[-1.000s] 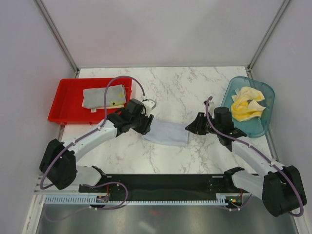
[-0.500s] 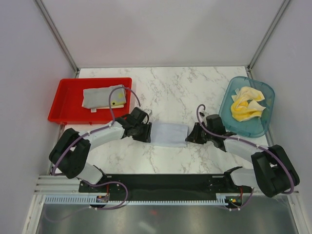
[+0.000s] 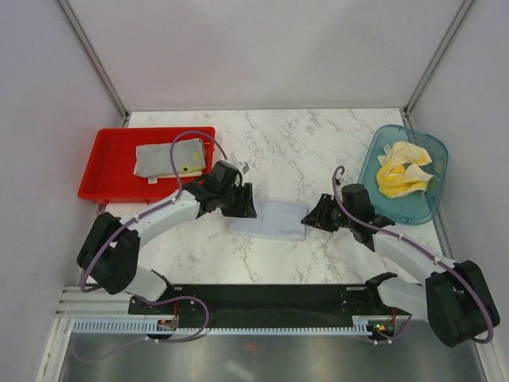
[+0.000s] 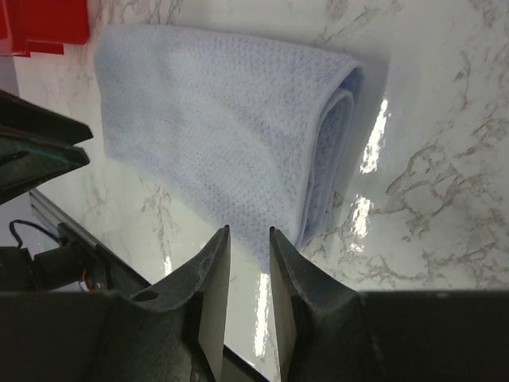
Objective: Fold and stack the towels
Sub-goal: Fold the towel
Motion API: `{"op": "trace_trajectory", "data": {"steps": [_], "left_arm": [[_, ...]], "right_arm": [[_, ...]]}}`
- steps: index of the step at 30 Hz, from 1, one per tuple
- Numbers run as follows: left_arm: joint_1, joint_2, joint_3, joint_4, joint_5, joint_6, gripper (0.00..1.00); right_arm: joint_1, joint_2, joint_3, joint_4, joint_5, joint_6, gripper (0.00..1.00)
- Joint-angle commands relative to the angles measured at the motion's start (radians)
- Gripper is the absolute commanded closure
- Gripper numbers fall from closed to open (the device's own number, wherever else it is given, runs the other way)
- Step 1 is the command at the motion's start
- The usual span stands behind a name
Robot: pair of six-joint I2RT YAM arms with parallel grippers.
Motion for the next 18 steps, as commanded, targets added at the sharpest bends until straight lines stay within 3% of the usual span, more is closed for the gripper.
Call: {"op": "trace_trajectory", "data": {"steps": [1, 4, 6, 12, 18], "left_arm": [[0.012, 0.062, 0.045, 0.012, 0.029, -0.077, 0.46], [0.012, 0.079, 0.001, 0.050, 0.050, -0.126, 0.45], [0.012, 0.079, -0.053, 0.098, 0.055, -0.155, 0.45], [0.012, 0.093, -0.122, 0.113, 0.000, -0.183, 0.44], [0.010, 0.046, -0.133, 0.107, 0.006, -0.212, 0.44]], "right_arm": [[0.011, 0.004, -0.041, 0.139, -0.074, 0.134, 0.67], [0.031, 0.057, -0.111, 0.373, -0.176, 0.271, 0.68], [0.048, 0.109, -0.125, 0.420, -0.197, 0.276, 0.68], [0.029, 0.198, -0.171, 0.325, -0.063, 0.116, 0.70], [0.023, 0.175, -0.164, 0.279, -0.024, 0.050, 0.71]]}}
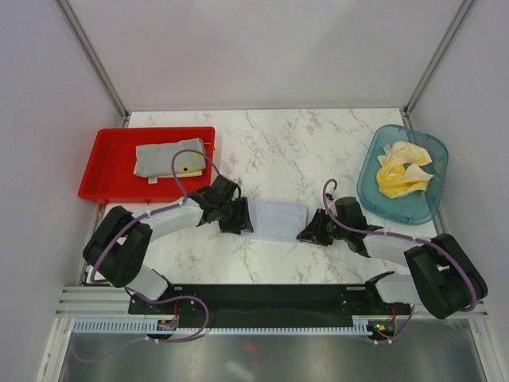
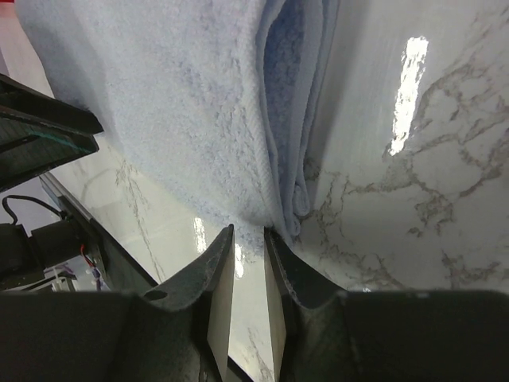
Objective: Fold and stack the towels
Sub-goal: Fold the towel, then neatly place the folded towel into the bin
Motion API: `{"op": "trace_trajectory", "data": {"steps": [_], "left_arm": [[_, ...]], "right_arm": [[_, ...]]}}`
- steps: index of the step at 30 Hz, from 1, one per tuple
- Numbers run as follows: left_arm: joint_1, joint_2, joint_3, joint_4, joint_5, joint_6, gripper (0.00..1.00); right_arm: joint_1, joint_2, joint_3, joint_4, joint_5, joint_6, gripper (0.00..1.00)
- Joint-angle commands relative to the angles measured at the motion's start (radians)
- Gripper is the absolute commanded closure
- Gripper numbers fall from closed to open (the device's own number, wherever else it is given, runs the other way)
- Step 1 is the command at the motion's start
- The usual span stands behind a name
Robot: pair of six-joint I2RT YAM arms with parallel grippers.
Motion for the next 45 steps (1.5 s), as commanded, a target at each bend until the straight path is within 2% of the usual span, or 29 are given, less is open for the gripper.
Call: {"op": "trace_trajectory", "data": {"steps": [1, 3, 5, 7, 9, 13, 16, 17, 24, 31, 34, 35, 37, 40, 41, 42, 44, 45], "left_arm": [[0.002, -0.056, 0.007, 0.016, 0.001, -0.050, 0.43], [0.002, -0.110, 0.053, -0.015, -0.005, -0.006, 0.39], [0.003, -0.137, 0.128, -0.105, -0.069, 0.045, 0.31], [0.023, -0.130, 0.167, -0.186, -0.172, 0.126, 0.29], [0.054, -0.111, 0.187, -0.202, -0.169, 0.169, 0.28], [0.095, -0.082, 0.158, -0.156, -0.080, 0.209, 0.25], [0.106, -0.040, 0.136, -0.120, -0.043, 0.223, 0.24], [0.114, -0.027, 0.129, -0.104, -0.026, 0.231, 0.24], [0.134, 0.071, 0.104, 0.014, 0.063, 0.243, 0.23], [0.131, 0.157, 0.050, 0.100, 0.075, 0.186, 0.26], [0.123, 0.185, 0.066, 0.114, 0.086, 0.169, 0.31], [0.120, 0.191, 0.076, 0.112, 0.092, 0.166, 0.37], [0.108, 0.198, 0.086, 0.103, 0.092, 0.159, 0.40], [0.086, 0.192, 0.095, 0.069, 0.077, 0.136, 0.60], [0.080, 0.188, 0.110, 0.057, 0.069, 0.129, 0.75], [0.072, 0.183, 0.125, 0.011, 0.034, 0.119, 0.84], [0.060, 0.171, 0.194, -0.043, 0.001, 0.116, 0.98], [0.059, 0.168, 0.220, -0.107, -0.025, 0.116, 0.98]], "right_arm": [[-0.005, -0.031, 0.025, -0.078, 0.082, -0.102, 0.71], [-0.005, -0.078, 0.071, -0.132, 0.098, -0.127, 0.70], [-0.005, -0.110, 0.105, -0.223, 0.119, -0.161, 0.70], [-0.005, -0.152, 0.146, -0.293, 0.118, -0.176, 0.69], [-0.007, -0.187, 0.177, -0.326, 0.115, -0.192, 0.68], [-0.005, -0.258, 0.205, -0.365, 0.095, -0.202, 0.60], [-0.005, -0.308, 0.243, -0.395, 0.076, -0.221, 0.51], [-0.005, -0.316, 0.255, -0.404, 0.075, -0.227, 0.45], [-0.005, -0.371, 0.343, -0.485, 0.086, -0.287, 0.41], [-0.005, -0.396, 0.346, -0.497, 0.096, -0.304, 0.40], [-0.004, -0.394, 0.338, -0.498, 0.099, -0.311, 0.40], [-0.005, -0.396, 0.335, -0.497, 0.102, -0.311, 0.40], [-0.005, -0.394, 0.330, -0.497, 0.110, -0.313, 0.40], [-0.005, -0.396, 0.329, -0.496, 0.112, -0.316, 0.40], [-0.004, -0.397, 0.327, -0.499, 0.113, -0.314, 0.40], [-0.005, -0.396, 0.330, -0.499, 0.113, -0.313, 0.40], [-0.005, -0.402, 0.332, -0.497, 0.112, -0.310, 0.40], [-0.005, -0.407, 0.335, -0.499, 0.110, -0.308, 0.40]]}}
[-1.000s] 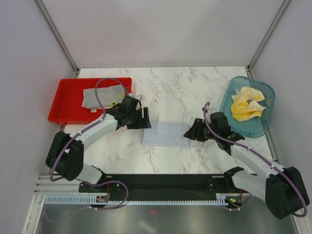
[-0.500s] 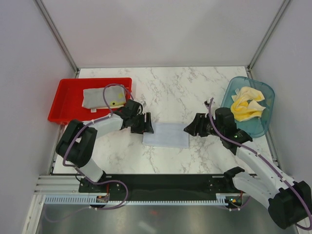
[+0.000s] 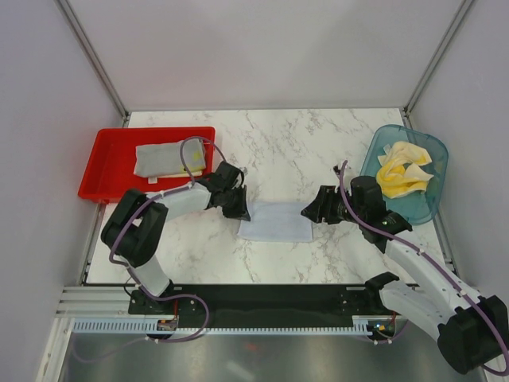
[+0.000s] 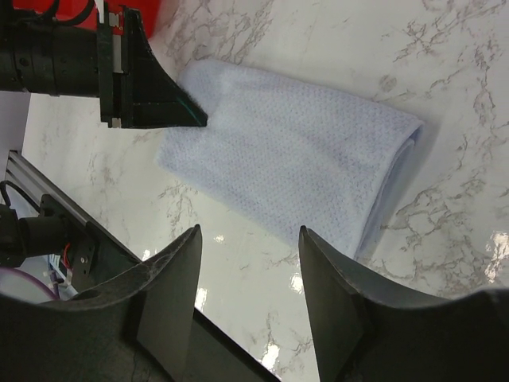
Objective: Fold and stack the towels
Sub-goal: Neatly place the folded towel into the bin
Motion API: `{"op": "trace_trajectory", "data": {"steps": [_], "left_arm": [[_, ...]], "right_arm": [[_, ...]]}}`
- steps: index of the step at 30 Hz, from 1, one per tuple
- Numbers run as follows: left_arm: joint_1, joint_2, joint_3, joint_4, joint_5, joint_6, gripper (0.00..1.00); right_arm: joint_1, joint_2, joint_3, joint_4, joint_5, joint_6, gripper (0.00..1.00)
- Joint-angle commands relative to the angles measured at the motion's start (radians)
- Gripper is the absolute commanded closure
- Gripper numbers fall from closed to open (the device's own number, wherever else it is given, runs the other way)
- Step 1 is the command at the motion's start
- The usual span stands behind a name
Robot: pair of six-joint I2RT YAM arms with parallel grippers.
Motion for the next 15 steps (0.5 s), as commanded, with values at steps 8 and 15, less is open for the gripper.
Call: {"op": "trace_trajectory", "data": {"steps": [8, 15], "left_arm": [[-0.011, 0.053, 0.501, -0.501, -0.336, 0.039, 0.98], [0.074, 0.214, 0.773, -0.660, -0.418, 0.139, 0.98]], "right_arm": [[-0.003, -0.055, 0.045, -0.014, 0.020, -0.015, 0.40], [-0.002, -0.029, 0.122, -0.091, 0.053, -0.090, 0.39]]}}
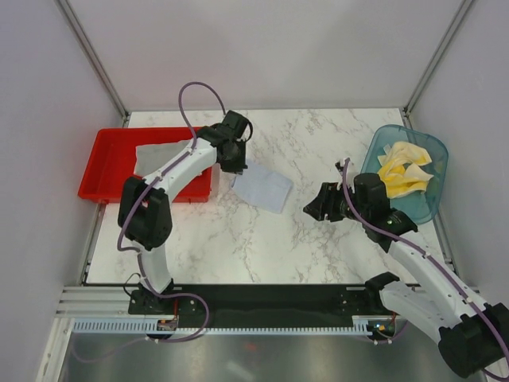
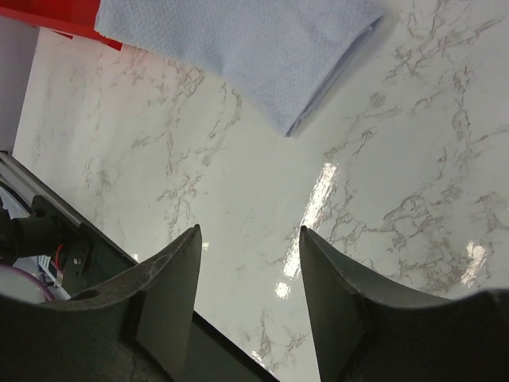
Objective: Fold and stack the towels
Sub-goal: Neatly place the folded towel into the bin
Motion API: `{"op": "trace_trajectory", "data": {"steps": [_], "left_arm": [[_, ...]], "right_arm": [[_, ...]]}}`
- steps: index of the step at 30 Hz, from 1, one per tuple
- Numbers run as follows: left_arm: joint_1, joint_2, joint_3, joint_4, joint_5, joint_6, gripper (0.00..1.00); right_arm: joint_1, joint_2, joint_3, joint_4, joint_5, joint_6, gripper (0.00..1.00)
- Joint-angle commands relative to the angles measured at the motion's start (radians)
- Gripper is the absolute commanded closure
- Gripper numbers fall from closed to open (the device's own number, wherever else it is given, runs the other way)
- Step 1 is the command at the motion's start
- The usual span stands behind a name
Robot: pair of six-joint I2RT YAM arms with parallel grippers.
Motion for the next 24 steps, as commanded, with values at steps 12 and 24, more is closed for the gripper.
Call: {"op": "trace_trajectory", "data": {"steps": [12, 24], "left_arm": [[0.281, 0.172, 0.371, -0.214, -0.154, 0.182, 0.98], [0.431, 0.221, 0.479, -0.177, -0.135, 0.190, 0.98]], "right_arm": [[-0.003, 0.080, 0.120, -0.038, 0.075, -0.121, 0.39], [-0.003, 0.135, 0.122, -0.008, 0.100, -0.129, 0.39]]}}
